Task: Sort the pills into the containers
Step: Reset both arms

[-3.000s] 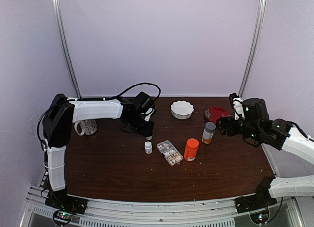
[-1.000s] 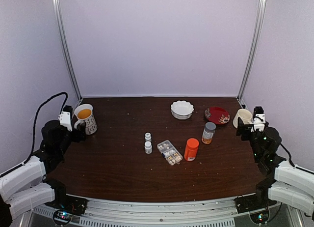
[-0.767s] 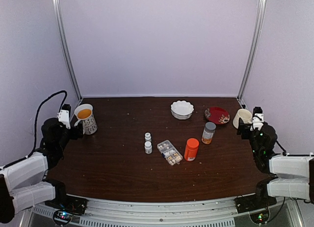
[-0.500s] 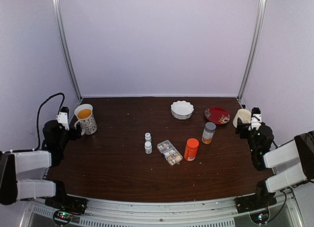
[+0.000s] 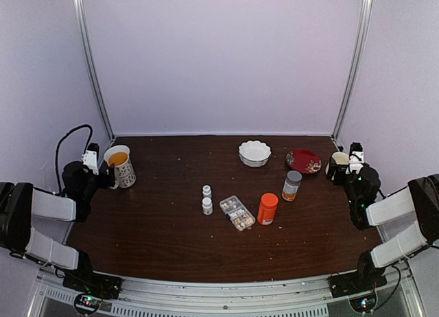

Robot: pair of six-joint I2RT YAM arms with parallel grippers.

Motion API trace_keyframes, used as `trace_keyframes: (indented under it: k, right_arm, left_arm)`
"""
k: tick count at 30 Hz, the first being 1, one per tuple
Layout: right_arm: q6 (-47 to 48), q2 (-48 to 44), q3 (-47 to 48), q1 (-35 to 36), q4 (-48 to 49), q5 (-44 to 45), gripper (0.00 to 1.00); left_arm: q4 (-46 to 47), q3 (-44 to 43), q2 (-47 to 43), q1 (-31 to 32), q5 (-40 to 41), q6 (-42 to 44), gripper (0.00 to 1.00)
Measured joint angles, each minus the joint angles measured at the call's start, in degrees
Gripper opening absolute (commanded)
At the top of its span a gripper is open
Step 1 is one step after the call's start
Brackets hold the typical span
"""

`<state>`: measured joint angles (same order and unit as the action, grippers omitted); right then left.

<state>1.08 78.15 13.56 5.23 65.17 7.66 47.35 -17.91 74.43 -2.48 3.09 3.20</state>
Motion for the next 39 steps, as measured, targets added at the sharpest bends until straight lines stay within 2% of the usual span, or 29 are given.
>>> trace_keyframes:
  k: [3,6,39]
  right_arm:
    - [-0.02,0.0,0.09,-0.02,-0.7,0.15,1.0]
    - [-0.04,0.0,0.09,-0.02,-1.31,0.2,1.0]
    - [-0.22,0.0,0.09,-0.02,-1.57,0.28,1.0]
  left_arm:
    - [3.98,0.0,5.11,-1.42,-1.79,-0.57,0.98]
    - [4.07,-0.07,7.34,-1.66,-2.89,-0.83,0.98]
    - [6.21,-0.24,7.41,-1.66,-3.61,-1.2,0.98]
